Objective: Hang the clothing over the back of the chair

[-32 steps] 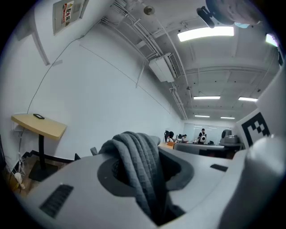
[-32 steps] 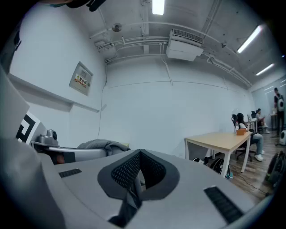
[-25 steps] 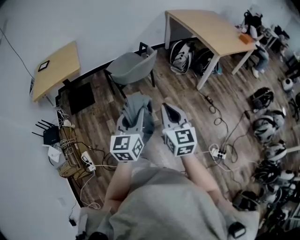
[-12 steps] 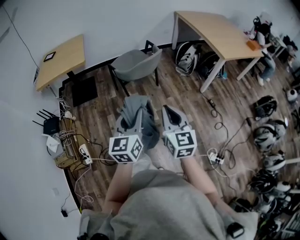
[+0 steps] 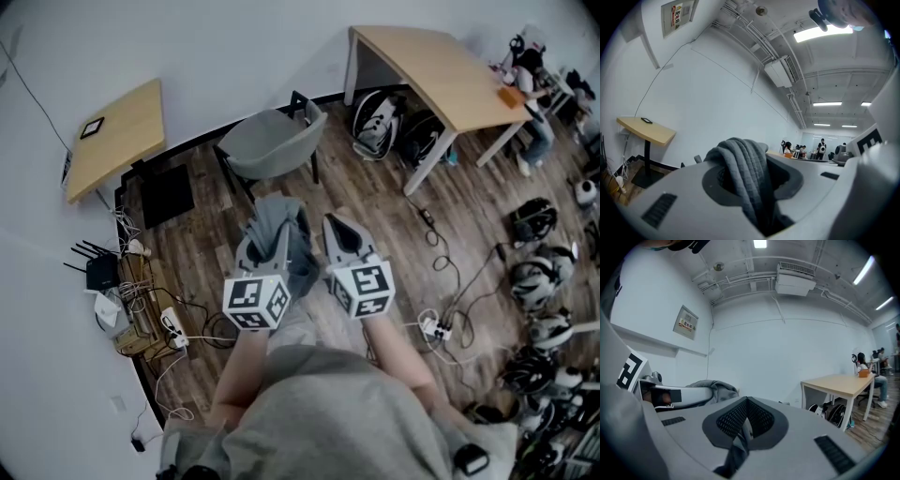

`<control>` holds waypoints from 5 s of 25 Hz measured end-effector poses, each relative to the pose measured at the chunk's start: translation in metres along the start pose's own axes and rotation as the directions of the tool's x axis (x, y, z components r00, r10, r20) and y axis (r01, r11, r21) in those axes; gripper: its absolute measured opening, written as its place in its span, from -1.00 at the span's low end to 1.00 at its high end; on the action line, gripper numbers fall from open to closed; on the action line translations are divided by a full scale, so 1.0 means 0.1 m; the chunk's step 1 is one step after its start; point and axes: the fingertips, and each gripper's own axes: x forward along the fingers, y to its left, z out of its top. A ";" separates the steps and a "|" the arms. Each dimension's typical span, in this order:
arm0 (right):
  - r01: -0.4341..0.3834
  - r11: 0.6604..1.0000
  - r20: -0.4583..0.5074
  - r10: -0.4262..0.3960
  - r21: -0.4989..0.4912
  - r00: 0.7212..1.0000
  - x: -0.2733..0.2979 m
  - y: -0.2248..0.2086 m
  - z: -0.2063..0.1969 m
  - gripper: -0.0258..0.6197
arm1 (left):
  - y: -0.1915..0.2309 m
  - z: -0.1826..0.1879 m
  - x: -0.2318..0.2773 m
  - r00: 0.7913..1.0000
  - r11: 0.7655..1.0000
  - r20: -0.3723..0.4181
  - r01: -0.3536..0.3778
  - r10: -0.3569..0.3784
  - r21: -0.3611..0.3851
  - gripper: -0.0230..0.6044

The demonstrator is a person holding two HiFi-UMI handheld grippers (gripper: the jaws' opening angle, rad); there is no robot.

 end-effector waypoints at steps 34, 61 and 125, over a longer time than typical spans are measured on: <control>0.061 0.998 0.015 -0.061 -0.031 0.998 2.34 -0.34 0.61 -0.92 | 1.53 0.59 1.85 0.998 0.998 -0.026 0.065 -0.065 0.004 -0.57; -0.287 0.952 -0.012 0.287 -0.106 0.958 2.95 -1.24 0.79 -0.92 | 1.15 0.48 2.65 0.971 0.970 0.028 -0.237 0.239 -0.052 -0.57; -0.571 0.814 -0.093 0.564 -0.105 0.821 4.22 -1.67 0.82 -0.92 | 2.04 0.33 3.79 0.856 0.853 0.041 -0.506 0.515 -0.130 -0.57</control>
